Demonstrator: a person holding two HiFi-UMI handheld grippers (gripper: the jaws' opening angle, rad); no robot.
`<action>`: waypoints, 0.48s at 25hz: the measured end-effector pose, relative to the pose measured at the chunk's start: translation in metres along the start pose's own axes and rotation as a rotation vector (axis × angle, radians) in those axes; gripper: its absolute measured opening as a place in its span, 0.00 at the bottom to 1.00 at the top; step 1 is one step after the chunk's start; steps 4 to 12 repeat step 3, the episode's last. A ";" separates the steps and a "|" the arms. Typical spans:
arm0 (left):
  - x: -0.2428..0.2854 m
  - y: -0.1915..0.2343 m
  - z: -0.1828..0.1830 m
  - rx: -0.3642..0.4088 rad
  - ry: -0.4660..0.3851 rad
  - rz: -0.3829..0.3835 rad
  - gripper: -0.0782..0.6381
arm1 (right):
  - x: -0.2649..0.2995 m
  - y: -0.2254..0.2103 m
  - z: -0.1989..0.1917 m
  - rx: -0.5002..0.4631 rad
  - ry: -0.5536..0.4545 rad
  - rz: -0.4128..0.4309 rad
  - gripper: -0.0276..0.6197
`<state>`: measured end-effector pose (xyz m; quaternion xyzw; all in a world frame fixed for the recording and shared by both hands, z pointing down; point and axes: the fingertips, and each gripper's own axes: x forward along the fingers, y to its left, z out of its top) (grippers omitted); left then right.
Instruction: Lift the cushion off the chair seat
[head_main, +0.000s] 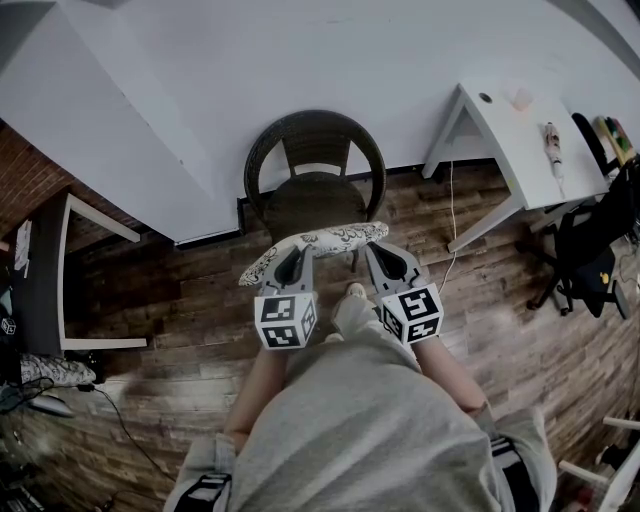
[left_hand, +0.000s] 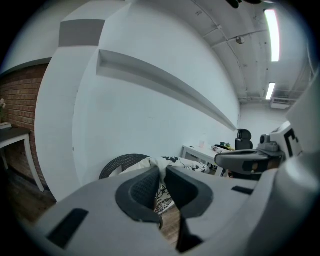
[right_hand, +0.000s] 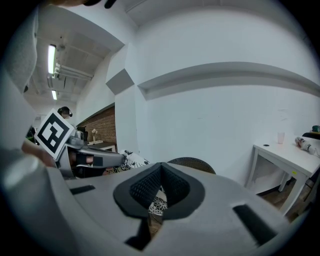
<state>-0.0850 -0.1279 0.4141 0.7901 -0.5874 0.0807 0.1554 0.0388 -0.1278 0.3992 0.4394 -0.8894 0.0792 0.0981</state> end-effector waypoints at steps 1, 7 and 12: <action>0.001 0.001 0.001 0.000 0.000 0.000 0.16 | 0.001 0.000 0.000 0.000 0.002 0.001 0.04; 0.002 0.001 0.002 0.000 -0.001 0.000 0.16 | 0.002 0.000 -0.001 -0.001 0.007 0.001 0.04; 0.002 0.001 0.002 0.000 -0.001 0.000 0.16 | 0.002 0.000 -0.001 -0.001 0.007 0.001 0.04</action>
